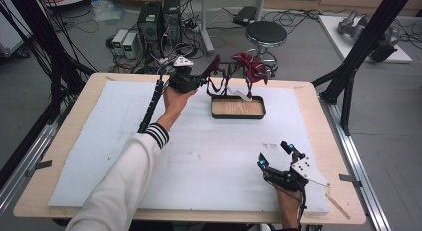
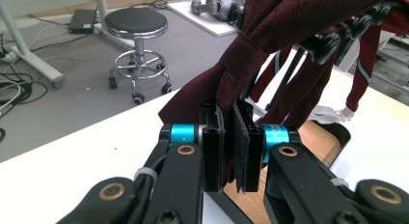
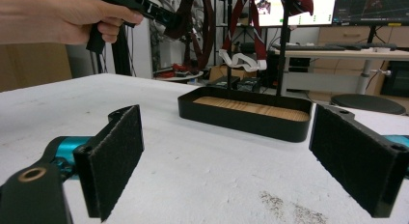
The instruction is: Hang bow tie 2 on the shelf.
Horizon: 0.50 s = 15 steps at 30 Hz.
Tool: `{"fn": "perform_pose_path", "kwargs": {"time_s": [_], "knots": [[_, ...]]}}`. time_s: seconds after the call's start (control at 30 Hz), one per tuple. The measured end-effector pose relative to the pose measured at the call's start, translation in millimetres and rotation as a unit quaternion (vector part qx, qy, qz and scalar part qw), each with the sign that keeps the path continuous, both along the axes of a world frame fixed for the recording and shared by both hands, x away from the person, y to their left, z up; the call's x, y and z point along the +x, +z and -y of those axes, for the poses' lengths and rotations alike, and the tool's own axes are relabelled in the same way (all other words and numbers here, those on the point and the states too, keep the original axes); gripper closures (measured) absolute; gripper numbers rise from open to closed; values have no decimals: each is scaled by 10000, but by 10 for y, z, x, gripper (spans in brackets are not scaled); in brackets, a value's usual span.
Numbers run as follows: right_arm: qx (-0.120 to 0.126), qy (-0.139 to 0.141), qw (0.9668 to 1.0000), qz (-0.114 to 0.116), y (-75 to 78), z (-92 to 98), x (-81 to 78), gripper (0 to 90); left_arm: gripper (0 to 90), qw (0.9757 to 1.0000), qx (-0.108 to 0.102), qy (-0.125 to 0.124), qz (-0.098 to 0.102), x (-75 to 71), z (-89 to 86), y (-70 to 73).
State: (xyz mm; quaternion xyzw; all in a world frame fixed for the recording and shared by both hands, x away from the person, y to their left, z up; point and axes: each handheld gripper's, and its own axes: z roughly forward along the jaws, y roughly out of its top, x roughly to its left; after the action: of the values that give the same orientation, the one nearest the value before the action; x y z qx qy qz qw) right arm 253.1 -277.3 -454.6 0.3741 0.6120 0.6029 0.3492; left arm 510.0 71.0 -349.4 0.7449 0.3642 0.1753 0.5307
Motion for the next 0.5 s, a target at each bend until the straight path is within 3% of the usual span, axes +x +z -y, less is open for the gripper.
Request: {"fn": "perform_pose_path", "kwargs": {"time_s": [0.17,0.5], "knots": [[-14,7,10000,21,0,0,2,111,832,9999,130,-17,-65,-4,2,-20],[7,5,10000,4,-1,-2,-4,112,823,9995,118,-116,-279,-8,10,-71]]}}
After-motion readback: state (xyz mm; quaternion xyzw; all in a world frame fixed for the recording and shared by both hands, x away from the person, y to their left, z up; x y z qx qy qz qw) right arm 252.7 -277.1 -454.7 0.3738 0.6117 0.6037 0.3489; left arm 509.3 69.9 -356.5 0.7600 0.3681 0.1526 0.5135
